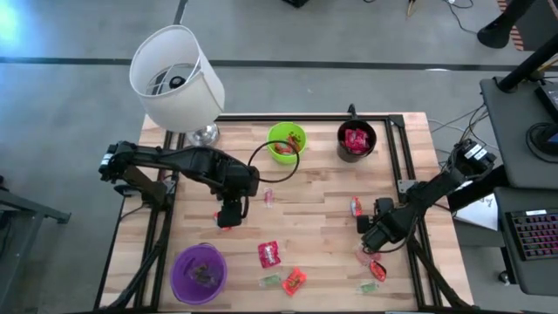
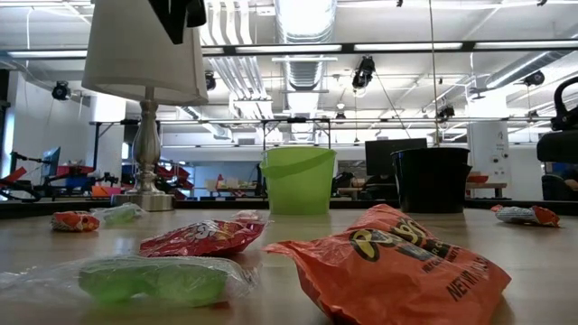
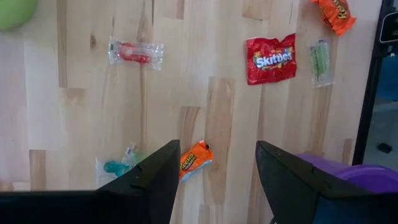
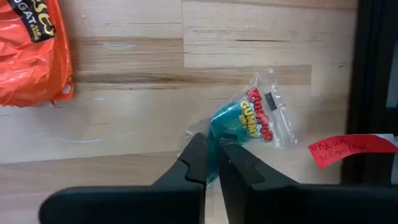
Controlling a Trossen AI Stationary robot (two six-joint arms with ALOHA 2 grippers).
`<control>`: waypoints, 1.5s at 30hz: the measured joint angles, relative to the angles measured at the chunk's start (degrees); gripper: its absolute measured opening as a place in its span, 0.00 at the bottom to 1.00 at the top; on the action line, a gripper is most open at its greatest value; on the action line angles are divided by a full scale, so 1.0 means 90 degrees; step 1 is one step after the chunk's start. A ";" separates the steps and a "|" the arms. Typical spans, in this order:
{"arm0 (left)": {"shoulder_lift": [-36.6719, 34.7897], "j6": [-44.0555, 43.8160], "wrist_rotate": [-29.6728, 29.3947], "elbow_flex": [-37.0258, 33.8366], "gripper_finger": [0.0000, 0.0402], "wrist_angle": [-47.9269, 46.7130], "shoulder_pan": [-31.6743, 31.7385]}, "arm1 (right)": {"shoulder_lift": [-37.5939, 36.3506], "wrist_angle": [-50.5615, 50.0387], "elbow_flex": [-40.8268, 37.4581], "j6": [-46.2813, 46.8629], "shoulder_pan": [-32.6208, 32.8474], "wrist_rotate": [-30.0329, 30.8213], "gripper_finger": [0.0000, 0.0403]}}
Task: Sort candy
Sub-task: Put the blue gummy into violet bucket
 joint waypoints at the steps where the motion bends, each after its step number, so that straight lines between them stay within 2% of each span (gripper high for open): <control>1: 0.0000 0.0000 -0.0001 0.0000 0.48 -0.0034 0.0000 | -0.0005 -0.0002 0.0009 0.0000 0.0000 -0.0001 0.04; 6: 0.0000 0.0000 -0.0002 0.0000 0.48 -0.0052 0.0000 | -0.0121 -0.0093 0.0180 -0.0021 0.0000 -0.0012 0.03; 14: 0.0000 0.0022 -0.0005 0.0000 0.48 -0.0177 0.0002 | -0.0170 -0.0755 0.1135 -0.0614 0.0101 -0.0085 0.03; 22: 0.0000 -0.0005 -0.0005 0.0000 0.48 -0.0480 -0.0010 | -0.0180 -0.1208 0.1684 -0.0499 0.0380 -0.0005 0.02; 26: -0.0010 -0.0024 -0.0002 0.0000 0.48 -0.0922 -0.0054 | -0.0182 -0.1267 0.2027 -0.0497 0.0452 0.0519 0.02; 31: -0.0104 -0.0078 0.0051 0.0000 0.48 -0.1241 -0.0167 | -0.0191 -0.1325 0.2529 -0.0662 0.0426 0.1676 0.02; 36: -0.0323 -0.0237 0.0454 0.0000 0.48 -0.1241 -0.0323 | -0.0221 -0.1334 0.2948 -0.1386 0.0151 0.2343 0.02; 45: -0.0806 -0.0942 0.0498 0.0000 0.48 -0.1242 -0.0664 | -0.0440 -0.1338 0.3379 -0.3585 -0.1035 0.2358 0.02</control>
